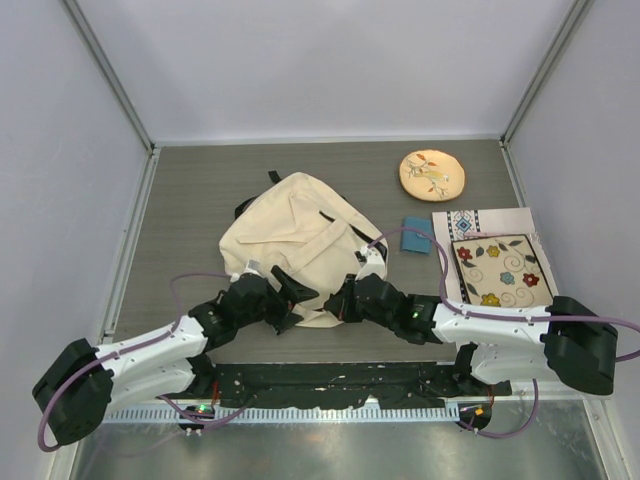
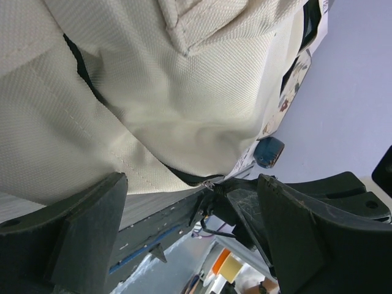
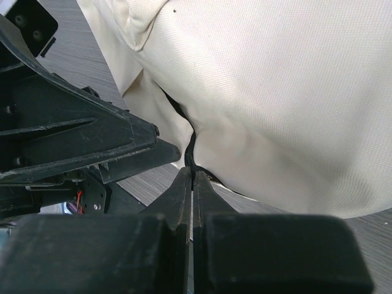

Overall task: Pack the student bag
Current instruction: Zip the student bag at the center of the board.

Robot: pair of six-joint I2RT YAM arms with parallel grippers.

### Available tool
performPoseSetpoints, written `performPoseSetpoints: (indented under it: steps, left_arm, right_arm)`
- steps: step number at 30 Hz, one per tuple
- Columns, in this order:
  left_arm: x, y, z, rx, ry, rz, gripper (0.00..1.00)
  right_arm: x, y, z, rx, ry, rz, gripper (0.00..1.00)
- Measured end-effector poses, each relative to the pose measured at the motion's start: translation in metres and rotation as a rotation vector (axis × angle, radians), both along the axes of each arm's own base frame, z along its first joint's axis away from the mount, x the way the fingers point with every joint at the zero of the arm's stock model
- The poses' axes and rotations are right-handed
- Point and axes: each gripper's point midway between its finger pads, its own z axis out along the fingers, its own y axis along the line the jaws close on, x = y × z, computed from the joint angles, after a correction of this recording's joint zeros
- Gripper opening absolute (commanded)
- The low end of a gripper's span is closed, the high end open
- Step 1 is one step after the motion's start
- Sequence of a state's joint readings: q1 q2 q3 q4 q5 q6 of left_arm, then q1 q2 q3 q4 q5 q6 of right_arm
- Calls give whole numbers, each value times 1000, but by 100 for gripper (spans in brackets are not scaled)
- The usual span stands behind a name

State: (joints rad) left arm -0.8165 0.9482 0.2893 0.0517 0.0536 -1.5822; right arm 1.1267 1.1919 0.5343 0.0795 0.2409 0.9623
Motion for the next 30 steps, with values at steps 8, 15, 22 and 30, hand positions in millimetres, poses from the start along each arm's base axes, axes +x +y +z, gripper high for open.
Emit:
performPoseSetpoints:
  steps: [8,15,22,30]
  left_arm:
    - [-2,-9,-7,-19,52,17,82]
    - [-1,-20,-21,-30,95,23,57]
    - [-1,-27,-37,-28,125,18,29]
    - [4,-43,-46,-75,127,-10,0]
  right_arm:
    - [-1,-2,-2,-4,0,-1,1]
    - [-1,-5,-4,-11,-2,-7,1]
    - [0,-11,1,-6,-29,-14,1]
    - [-1,-22,-8,-42,-31,-27,1]
